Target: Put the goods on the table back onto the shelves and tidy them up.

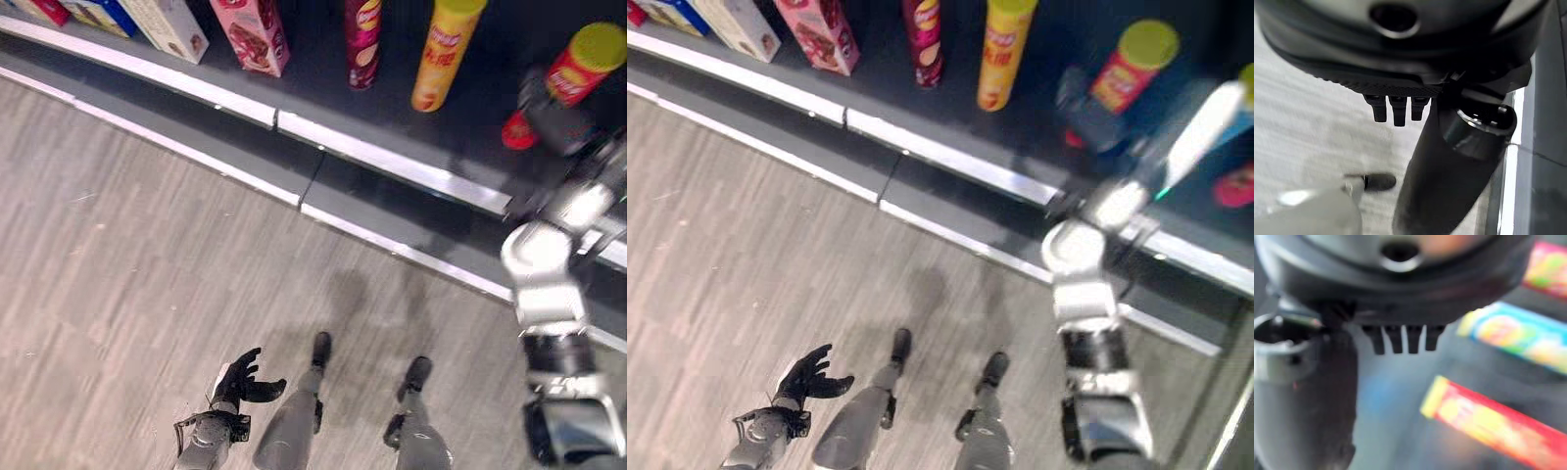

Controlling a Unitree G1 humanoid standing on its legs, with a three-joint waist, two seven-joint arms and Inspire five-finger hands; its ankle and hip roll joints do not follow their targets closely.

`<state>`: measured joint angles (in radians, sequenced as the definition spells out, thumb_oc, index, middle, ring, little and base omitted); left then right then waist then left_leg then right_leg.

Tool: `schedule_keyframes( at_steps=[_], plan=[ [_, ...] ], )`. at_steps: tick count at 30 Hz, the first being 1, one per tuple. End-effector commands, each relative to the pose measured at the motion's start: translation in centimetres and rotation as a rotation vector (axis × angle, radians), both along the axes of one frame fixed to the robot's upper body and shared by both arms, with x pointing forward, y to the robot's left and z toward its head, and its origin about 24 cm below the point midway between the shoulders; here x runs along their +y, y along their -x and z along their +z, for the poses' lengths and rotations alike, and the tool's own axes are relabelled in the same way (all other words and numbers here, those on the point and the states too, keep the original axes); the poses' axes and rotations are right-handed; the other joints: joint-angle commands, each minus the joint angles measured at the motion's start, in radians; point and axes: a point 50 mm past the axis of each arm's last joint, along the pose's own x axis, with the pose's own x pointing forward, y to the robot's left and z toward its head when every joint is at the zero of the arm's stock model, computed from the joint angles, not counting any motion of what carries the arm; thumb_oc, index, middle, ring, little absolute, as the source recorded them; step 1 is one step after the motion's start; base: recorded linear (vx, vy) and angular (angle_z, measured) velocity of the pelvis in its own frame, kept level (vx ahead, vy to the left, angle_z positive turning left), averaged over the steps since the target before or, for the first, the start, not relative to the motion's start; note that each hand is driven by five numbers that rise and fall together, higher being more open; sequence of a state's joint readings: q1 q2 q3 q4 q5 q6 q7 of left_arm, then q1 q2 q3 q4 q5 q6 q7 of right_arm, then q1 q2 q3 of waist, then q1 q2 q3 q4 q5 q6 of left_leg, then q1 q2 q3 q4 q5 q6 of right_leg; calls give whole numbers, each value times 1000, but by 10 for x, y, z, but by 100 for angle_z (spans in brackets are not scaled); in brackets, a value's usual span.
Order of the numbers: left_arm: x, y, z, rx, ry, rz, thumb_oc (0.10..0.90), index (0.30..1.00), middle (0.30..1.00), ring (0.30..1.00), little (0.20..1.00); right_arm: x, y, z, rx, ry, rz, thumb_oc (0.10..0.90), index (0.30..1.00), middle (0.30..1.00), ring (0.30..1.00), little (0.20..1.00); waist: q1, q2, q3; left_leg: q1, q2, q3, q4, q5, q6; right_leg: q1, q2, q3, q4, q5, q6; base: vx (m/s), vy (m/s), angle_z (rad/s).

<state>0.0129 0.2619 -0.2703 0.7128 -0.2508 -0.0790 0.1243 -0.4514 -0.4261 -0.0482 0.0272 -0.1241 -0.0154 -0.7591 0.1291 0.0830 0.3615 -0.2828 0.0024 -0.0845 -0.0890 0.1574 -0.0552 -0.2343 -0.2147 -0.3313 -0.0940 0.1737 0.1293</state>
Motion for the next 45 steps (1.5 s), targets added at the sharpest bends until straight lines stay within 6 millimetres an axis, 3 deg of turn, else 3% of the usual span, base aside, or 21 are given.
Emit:
schedule_keyframes(
  at_steps=[1, 2, 3, 7, 12, 14, 16, 20, 22, 23, 27, 29, 32, 33, 34, 35, 37, 38, 39, 41, 45],
  plan=[
    [28, 30, -14, 121, -128, 14, 800, 900, 900, 900, 900, -4, 20, 46, -220, 131, 115, 800, 900, 900, 900, 900, 15, 1, -70, 25, 20, 13, 2, -95, -37, 71, -41, 55, 7, -68, 92, 79, 103, -17],
    [35, 34, -16, 138, -134, 41, 800, 900, 900, 900, 900, -1, 29, 23, -146, 112, 213, 800, 900, 900, 900, 900, -21, -17, -82, 47, 22, 30, 2, -108, -30, 80, -42, 65, 7, -63, 93, 58, 73, -20],
    [35, 36, -16, 141, -136, 41, 800, 900, 900, 900, 900, -1, 30, 22, -142, 110, 215, 800, 900, 900, 900, 900, -20, -19, -84, 50, 21, 31, 2, -109, -29, 82, -43, 66, 7, -64, 93, 83, 122, -21],
    [54, 52, -16, 162, -141, 114, 800, 900, 900, 900, 900, -16, 54, -24, 44, 73, 271, 800, 900, 900, 900, 900, -110, -70, -113, 149, 6, 107, 2, -159, 13, 102, -49, 135, 12, -34, 109, 65, 205, -44],
    [65, 56, -18, 187, -164, 150, 800, 900, 900, 900, 900, -29, 63, -30, 31, 3, 220, 800, 900, 900, 900, 900, -164, -93, -106, 229, 34, 223, 2, -185, 26, 68, -43, 180, 82, -10, 121, -41, 99, -96],
    [67, 57, -18, 188, -164, 160, 800, 900, 900, 900, 900, -31, 63, -26, 18, 14, 205, 800, 900, 900, 900, 900, -158, -90, -111, 254, 63, 267, 2, -188, 18, 78, -73, 131, 89, 3, 117, -47, -106, -134],
    [67, 59, -20, 202, -156, 174, 800, 900, 900, 900, 900, -38, 65, -18, -4, 52, 145, 800, 900, 900, 900, 900, -145, -94, -131, 282, 101, 332, 2, -187, -2, 108, -147, 11, 86, 54, 123, -12, -228, -118],
    [70, 66, -22, 228, -156, 195, 800, 900, 900, 900, 900, -44, 67, -6, -10, 127, 70, 800, 900, 900, 900, 900, -104, -116, -176, 323, 158, 429, 7, -196, -40, 160, -180, -148, 39, 68, 133, 50, -267, -101],
    [69, 69, -23, 235, -152, 189, 800, 900, 900, 900, 900, -53, 72, -2, -2, 158, 27, 800, 900, 900, 900, 900, -100, -125, -194, 335, 192, 446, 11, -179, -66, 184, -149, -150, 20, 24, 133, 148, -453, -90],
    [67, 72, -24, 236, -135, 178, 800, 900, 900, 900, 900, -64, 79, 14, -26, 223, -15, 800, 900, 900, 900, 900, -123, -122, -217, 370, 254, 469, 21, -154, -100, 199, -94, -117, 20, -24, 121, 175, -465, -74],
    [61, 66, -21, 207, -102, 157, 800, 900, 900, 900, 900, -71, 84, 34, -77, 285, -27, 800, 900, 900, 900, 900, -151, -96, -222, 360, 357, 472, 139, -78, -145, 227, 14, -80, 16, -109, 62, 96, -416, -54],
    [60, 65, -20, 196, -94, 149, 800, 900, 900, 900, 900, -69, 82, 40, -92, 302, -7, 800, 900, 900, 900, 900, -156, -84, -219, 349, 398, 453, 233, -35, -151, 244, 67, -54, 12, -143, 24, 101, -309, -51],
    [58, 63, -18, 180, -85, 142, 800, 900, 900, 900, 900, -60, 76, 46, -117, 315, 41, 800, 900, 900, 900, 900, -151, -87, -204, 305, 405, 398, 347, 15, -119, 240, 98, -43, 12, -149, -15, -26, -199, -87],
    [57, 64, -18, 172, -78, 146, 800, 900, 900, 900, 900, -55, 72, 47, -108, 327, 72, 800, 900, 900, 900, 900, -134, -97, -198, 282, 357, 324, 380, -23, -80, 234, 106, -11, 11, -156, -21, 80, -207, -92],
    [54, 64, -18, 167, -62, 158, 800, 900, 900, 900, 900, -49, 68, 49, -110, 340, 106, 800, 900, 900, 900, 900, -102, -115, -187, 217, 239, 201, 404, -118, -40, 249, 121, 48, 7, -166, -29, 68, -197, -71],
    [54, 63, -18, 166, -62, 158, 800, 900, 900, 900, 900, -49, 68, 49, -112, 339, 106, 800, 900, 900, 900, 900, -105, -118, -188, 209, 234, 200, 406, -115, -36, 244, 116, 46, 7, -163, -27, 98, -193, -84],
    [51, 63, -20, 172, -60, 131, 800, 900, 900, 900, 900, -48, 66, 52, -116, 340, 126, 800, 900, 900, 900, 900, -82, -118, -181, 162, 165, 150, 344, -188, -21, 273, 134, 91, 7, -179, -24, 131, -93, -97],
    [51, 62, -19, 171, -60, 130, 800, 900, 900, 900, 900, -48, 66, 53, -118, 340, 125, 800, 900, 900, 900, 900, -82, -120, -181, 160, 161, 151, 340, -182, -19, 269, 130, 91, 7, -176, -23, 172, -55, -45],
    [49, 63, -21, 181, -64, 111, 800, 900, 900, 900, 900, -44, 62, 53, -117, 341, 151, 800, 900, 900, 900, 900, -59, -110, -176, 122, 86, 101, 271, -158, -18, 283, 155, 124, 7, -180, -24, 132, -29, -21],
    [47, 62, -22, 182, -66, 93, 800, 900, 900, 900, 900, -41, 58, 54, -120, 340, 177, 800, 900, 900, 900, 900, -34, -92, -170, 83, 10, 44, 189, -95, -21, 294, 185, 160, 7, -177, -27, 118, -30, -40],
    [43, 61, -24, 194, -62, 81, 800, 900, 900, 900, 900, -38, 51, 53, -96, 334, 218, 800, 900, 900, 900, 900, -18, -66, -163, 47, -21, 47, 101, -24, -33, 321, 225, 200, 7, -198, -35, 148, -7, -95]
  ],
)
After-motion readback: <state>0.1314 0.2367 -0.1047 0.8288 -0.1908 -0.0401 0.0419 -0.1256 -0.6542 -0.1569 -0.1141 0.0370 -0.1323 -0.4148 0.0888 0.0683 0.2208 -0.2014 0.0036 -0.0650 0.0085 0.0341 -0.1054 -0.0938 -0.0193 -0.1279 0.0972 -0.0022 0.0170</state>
